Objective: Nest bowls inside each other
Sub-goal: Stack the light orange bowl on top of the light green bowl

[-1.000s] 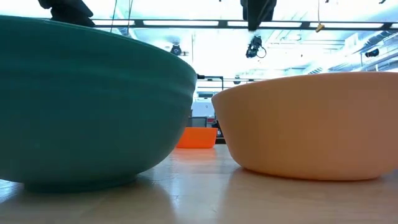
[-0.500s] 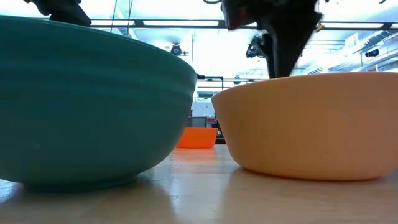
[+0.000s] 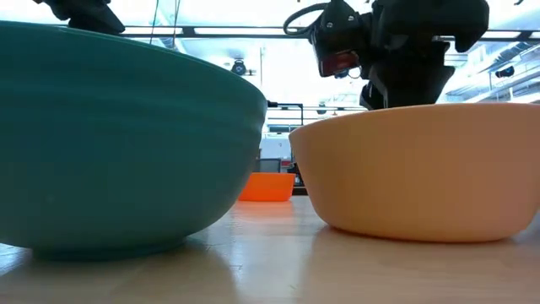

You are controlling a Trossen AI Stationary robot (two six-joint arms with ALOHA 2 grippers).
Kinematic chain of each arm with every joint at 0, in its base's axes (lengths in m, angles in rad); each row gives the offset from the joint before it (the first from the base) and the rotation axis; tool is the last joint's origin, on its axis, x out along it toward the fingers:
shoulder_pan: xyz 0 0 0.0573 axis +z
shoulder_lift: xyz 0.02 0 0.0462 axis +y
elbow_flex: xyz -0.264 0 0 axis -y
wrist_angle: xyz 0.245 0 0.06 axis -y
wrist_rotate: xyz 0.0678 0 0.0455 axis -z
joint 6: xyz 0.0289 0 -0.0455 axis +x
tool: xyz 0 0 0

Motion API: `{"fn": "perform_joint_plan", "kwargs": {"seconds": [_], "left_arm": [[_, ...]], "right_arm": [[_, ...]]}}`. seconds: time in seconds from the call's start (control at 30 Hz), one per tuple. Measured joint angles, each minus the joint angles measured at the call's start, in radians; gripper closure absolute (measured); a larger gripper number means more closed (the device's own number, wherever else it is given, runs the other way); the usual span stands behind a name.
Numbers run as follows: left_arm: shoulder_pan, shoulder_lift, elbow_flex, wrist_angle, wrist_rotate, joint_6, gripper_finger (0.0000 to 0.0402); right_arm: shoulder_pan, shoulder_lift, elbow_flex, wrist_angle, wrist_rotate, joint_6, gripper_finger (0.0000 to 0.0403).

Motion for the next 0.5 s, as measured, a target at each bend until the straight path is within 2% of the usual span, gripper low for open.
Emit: {"fn": "perform_joint_plan", "kwargs": {"seconds": [0.27, 0.5], "left_arm": [[0.0, 0.0, 0.0, 0.004, 0.0, 0.0, 0.0264], [0.0, 0.0, 0.0, 0.006, 0.0, -0.001, 0.0264]], "right_arm": [[0.016, -0.001, 0.059, -0.012, -0.019, -0.006, 0.0225], [0.019, -0.002, 0.111, -0.045, 0.073, -0.038, 0.0225]]}}
